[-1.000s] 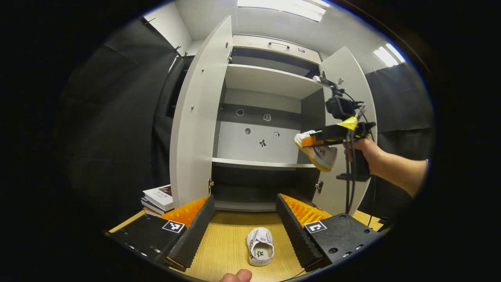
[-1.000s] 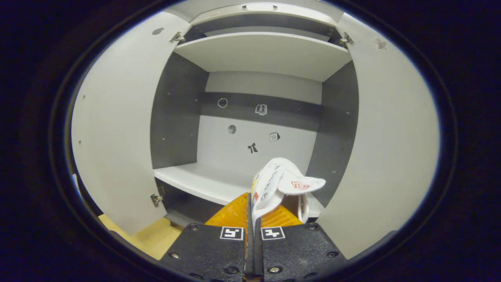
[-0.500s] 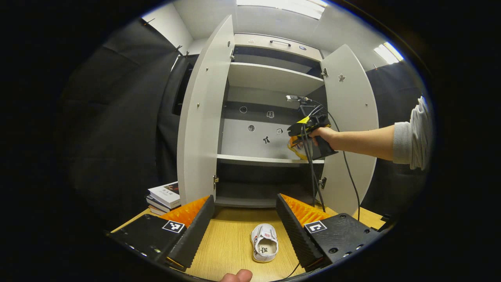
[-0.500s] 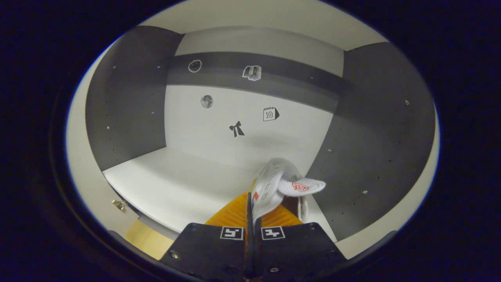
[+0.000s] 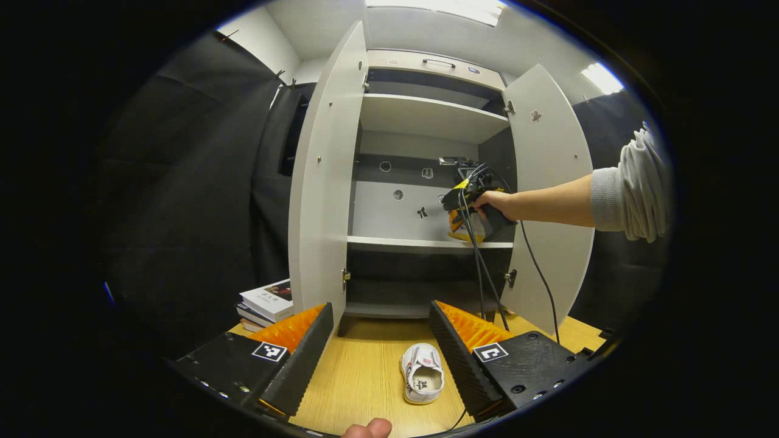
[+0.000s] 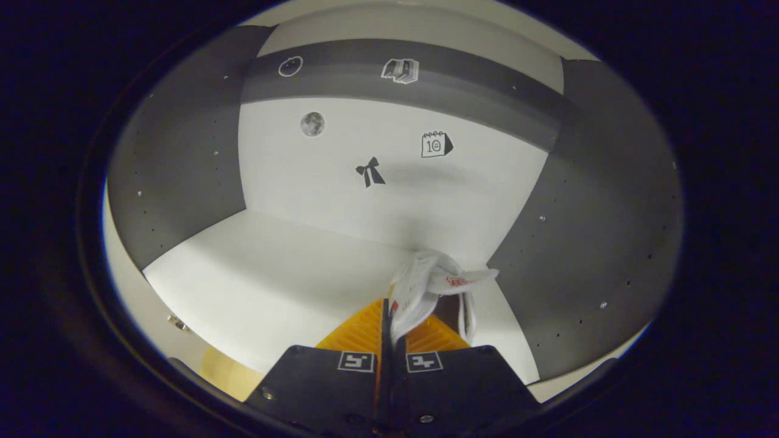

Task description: Grab one shoe with the right hand and put it into the shoe cabinet, grab the other shoe with the left hand and put it into the shoe cabinet; then close the right door with the right hand and the left door with the left hand.

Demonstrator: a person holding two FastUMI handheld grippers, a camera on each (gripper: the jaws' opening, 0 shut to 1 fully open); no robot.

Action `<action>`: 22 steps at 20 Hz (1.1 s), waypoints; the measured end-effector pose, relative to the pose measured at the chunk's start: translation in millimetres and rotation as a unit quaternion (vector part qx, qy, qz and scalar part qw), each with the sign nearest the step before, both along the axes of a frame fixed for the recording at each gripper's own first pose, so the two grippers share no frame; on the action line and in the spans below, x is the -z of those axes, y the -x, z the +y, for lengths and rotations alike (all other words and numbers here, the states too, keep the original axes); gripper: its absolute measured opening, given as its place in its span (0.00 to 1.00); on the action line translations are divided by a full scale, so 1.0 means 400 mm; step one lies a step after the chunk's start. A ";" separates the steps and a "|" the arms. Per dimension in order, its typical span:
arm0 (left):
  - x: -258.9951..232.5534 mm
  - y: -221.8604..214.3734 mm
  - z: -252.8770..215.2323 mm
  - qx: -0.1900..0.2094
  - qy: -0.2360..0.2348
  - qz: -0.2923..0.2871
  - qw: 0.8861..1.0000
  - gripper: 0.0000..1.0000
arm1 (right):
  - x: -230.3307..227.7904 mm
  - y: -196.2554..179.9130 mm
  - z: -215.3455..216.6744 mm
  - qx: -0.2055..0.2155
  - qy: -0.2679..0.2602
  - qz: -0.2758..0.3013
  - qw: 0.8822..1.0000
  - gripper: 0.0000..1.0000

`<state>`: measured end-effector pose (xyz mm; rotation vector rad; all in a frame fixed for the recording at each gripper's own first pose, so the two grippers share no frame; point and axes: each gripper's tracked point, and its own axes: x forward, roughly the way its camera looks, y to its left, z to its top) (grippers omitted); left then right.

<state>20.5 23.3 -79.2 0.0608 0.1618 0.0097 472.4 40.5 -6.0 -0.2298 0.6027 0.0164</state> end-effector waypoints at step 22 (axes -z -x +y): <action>-0.038 -0.023 -0.056 0.036 0.013 -0.033 0.999 0.95 | -0.236 0.533 -0.013 -0.051 -0.065 -0.208 0.975 0.65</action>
